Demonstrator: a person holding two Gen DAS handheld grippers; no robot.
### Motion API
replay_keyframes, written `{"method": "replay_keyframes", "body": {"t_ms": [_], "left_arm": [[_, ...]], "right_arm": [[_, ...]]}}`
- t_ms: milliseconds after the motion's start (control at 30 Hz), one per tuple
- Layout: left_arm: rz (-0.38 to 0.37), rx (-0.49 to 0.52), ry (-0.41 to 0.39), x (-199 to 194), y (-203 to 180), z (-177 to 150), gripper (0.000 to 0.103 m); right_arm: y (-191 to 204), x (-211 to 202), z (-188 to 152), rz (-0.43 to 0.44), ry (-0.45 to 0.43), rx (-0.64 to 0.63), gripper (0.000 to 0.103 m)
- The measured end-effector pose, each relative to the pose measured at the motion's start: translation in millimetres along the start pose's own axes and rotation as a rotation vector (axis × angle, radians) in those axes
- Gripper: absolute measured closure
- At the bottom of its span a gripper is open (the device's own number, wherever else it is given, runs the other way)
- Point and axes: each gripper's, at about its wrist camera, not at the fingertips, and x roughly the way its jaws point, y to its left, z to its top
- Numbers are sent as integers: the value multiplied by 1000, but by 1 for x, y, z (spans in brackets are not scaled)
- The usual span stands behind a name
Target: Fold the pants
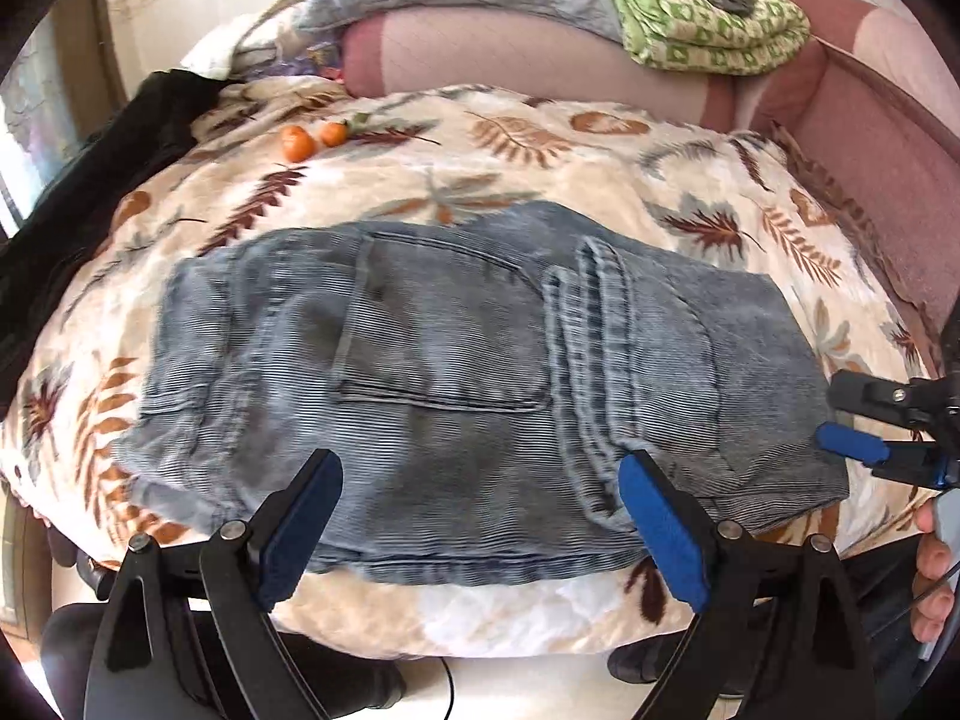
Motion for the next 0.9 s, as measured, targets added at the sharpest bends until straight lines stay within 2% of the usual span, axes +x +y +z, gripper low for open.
{"method": "replay_keyframes", "body": {"t_ms": [167, 267, 333, 500, 567, 633, 833, 900], "left_arm": [[41, -59, -18, -8, 28, -4, 10], [37, -146, -26, -6, 55, -8, 10], [34, -234, -33, -3, 83, -13, 10], [-27, -520, -49, 5, 159, -30, 10], [-74, -592, -50, 10, 176, -34, 10], [-155, -658, -36, 18, 188, -37, 10], [-319, -821, -42, 33, 210, -51, 10], [-350, -850, -55, 33, 215, -52, 10]], "right_arm": [[7, -9, -15, 7, -112, -74, 18], [16, -19, -17, 28, -189, -113, 18], [18, -21, -17, 20, -224, -120, 18], [22, -15, -14, 28, -218, -118, 18], [25, -12, -14, 20, -216, -125, 18], [29, -9, -14, 9, -217, -145, 18], [40, 3, -16, -30, -219, -185, 18], [44, 8, -16, -40, -218, -199, 18]]}}
